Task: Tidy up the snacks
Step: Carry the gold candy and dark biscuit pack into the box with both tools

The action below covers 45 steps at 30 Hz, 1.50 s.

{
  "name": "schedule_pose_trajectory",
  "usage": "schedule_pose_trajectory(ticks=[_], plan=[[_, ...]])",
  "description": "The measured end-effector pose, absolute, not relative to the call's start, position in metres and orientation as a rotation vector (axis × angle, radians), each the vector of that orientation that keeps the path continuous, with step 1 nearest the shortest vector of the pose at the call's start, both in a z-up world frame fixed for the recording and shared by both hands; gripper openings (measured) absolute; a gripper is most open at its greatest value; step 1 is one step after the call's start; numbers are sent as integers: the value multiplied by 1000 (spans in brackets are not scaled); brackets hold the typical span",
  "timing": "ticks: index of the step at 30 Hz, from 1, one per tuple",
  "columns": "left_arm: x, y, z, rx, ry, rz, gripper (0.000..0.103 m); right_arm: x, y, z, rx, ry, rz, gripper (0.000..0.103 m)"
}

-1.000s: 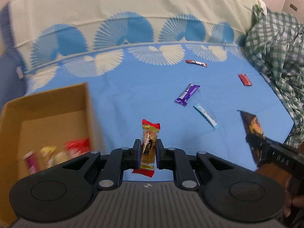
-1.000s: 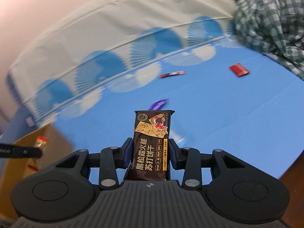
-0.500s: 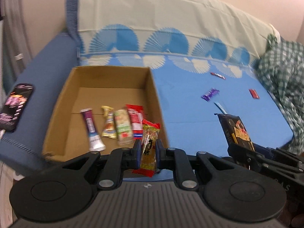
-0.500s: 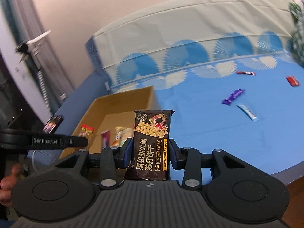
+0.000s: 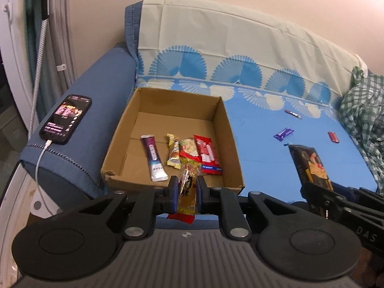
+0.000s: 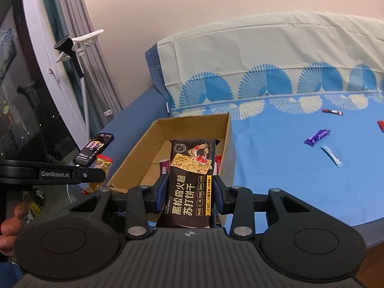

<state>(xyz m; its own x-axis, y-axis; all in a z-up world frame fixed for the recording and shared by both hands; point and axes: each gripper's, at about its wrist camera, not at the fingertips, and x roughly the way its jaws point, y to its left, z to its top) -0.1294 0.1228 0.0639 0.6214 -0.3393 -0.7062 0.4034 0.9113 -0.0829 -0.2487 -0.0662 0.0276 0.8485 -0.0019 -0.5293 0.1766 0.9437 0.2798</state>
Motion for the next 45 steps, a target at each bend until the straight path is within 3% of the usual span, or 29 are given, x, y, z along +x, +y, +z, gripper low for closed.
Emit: schedule_pose_trajectory(ticks=[45], plan=[[-31,133,35,72,867,-331,16,-141,-47,5,269,711,-41,41]])
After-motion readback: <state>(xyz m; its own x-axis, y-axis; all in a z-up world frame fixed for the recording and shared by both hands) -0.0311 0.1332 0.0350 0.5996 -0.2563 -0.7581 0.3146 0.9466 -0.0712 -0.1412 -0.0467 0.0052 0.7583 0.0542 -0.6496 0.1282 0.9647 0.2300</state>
